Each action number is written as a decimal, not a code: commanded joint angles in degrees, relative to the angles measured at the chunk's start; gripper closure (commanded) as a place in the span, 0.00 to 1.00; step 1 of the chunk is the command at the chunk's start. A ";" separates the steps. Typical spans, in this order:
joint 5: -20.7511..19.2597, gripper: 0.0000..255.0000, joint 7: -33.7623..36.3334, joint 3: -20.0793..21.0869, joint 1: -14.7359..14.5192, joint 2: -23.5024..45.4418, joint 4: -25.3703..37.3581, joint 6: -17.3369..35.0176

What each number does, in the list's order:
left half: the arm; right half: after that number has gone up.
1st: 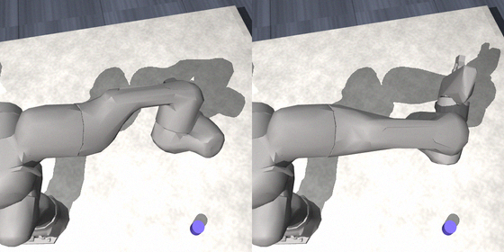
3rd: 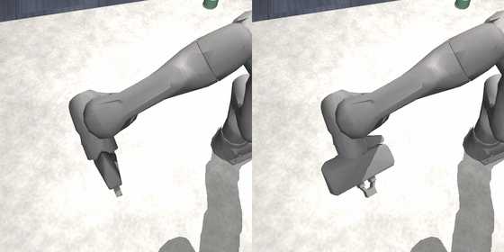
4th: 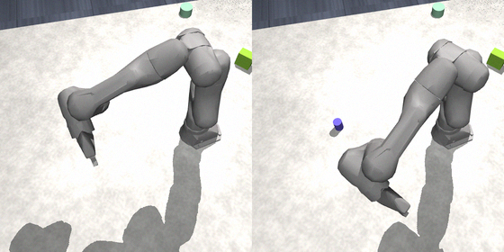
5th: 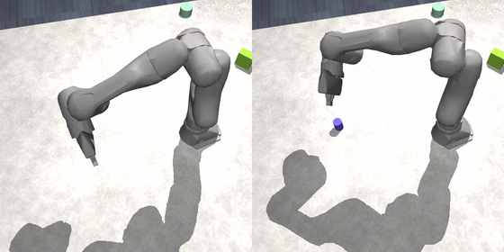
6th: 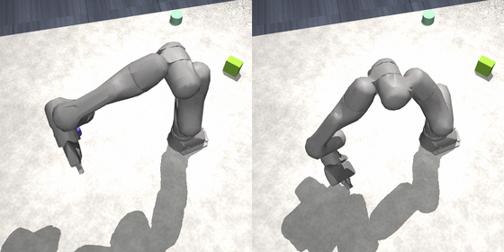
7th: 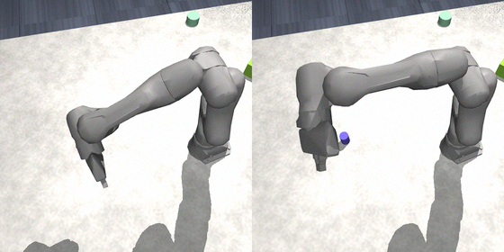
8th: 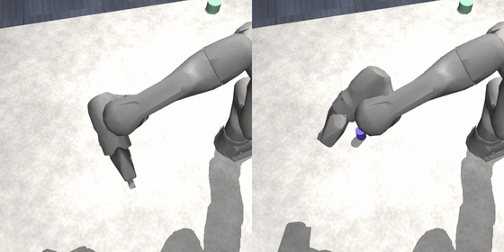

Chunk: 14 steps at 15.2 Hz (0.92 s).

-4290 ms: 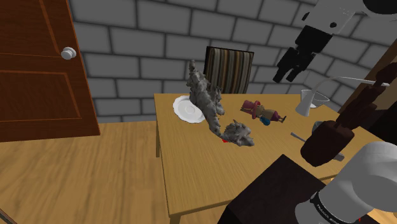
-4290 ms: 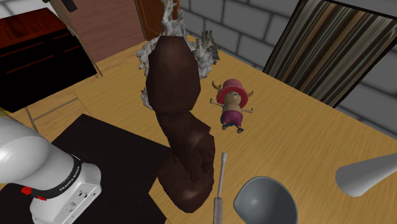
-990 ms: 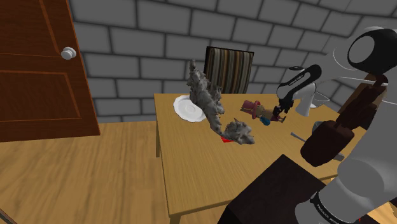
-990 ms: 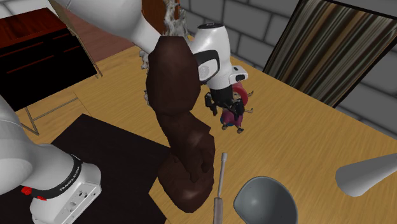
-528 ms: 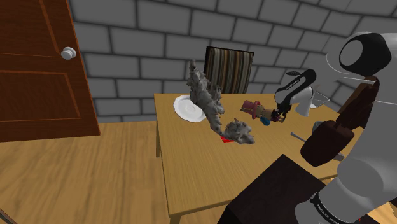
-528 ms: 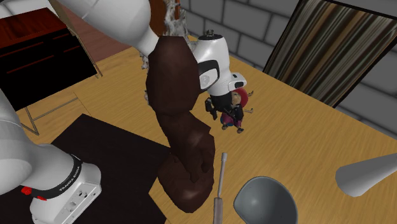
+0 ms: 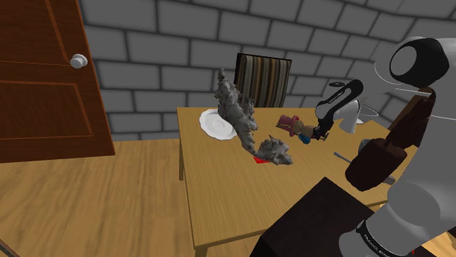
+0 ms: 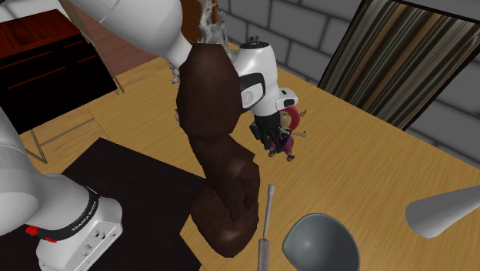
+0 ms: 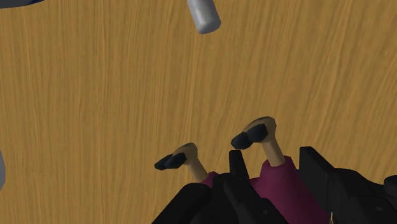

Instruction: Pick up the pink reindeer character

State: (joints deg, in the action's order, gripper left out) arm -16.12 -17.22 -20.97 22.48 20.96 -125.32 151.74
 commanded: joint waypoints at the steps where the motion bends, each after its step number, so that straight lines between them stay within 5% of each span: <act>1: 0.00 1.00 0.01 0.01 0.00 0.06 0.00 0.04; 14: -0.79 1.00 -1.25 -0.57 -0.90 -7.45 0.85 -8.05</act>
State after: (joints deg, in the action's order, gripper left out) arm -16.82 -18.31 -21.44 21.58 14.25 -124.47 144.16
